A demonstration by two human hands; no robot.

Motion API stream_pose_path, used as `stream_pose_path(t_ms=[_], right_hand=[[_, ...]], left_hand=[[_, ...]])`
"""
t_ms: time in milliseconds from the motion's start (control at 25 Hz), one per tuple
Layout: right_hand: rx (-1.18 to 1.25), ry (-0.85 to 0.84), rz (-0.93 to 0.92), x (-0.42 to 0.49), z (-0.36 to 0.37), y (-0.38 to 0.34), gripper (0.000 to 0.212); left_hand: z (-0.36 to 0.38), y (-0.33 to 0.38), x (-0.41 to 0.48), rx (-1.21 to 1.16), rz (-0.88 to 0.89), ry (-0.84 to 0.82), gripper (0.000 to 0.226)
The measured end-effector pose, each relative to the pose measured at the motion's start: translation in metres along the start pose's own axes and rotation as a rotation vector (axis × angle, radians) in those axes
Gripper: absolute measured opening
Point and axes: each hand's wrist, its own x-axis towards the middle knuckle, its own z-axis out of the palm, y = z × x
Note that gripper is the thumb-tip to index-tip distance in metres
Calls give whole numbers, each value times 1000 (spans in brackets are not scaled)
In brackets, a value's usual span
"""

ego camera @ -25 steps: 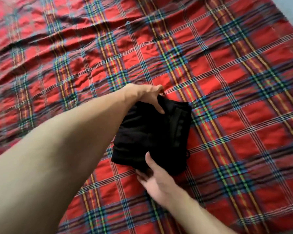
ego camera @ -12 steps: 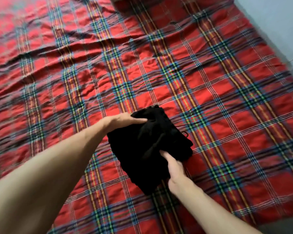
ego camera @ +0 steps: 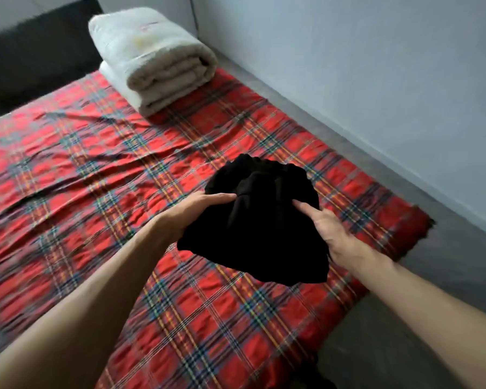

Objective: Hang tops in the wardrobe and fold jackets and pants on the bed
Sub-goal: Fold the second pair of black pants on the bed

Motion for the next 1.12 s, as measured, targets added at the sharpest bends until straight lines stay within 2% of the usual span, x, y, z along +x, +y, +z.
stream_pose_path(t_ms=[200, 320, 400, 520, 640, 760, 920, 1120], right_hand=[[49, 62, -122, -137, -88, -50, 40], [71, 186, -189, -223, -160, -69, 35], [91, 243, -208, -285, -204, -76, 32], [106, 383, -236, -384, -267, -72, 34], [93, 511, -274, -465, -308, -56, 38], [148, 690, -305, -547, -328, -30, 28], [310, 901, -265, -647, -329, 29, 34], [483, 1121, -244, -745, -329, 91, 28]], left_hand=[[101, 105, -78, 211, 147, -104, 34], [181, 150, -122, 311, 155, -249, 28], [234, 176, -157, 356, 169, -357, 36], [320, 203, -227, 485, 296, -495, 38], [388, 207, -282, 567, 431, -615, 37], [445, 193, -324, 640, 472, -775, 38], [508, 168, -398, 784, 473, -979, 43], [581, 117, -472, 886, 616, -1175, 38]])
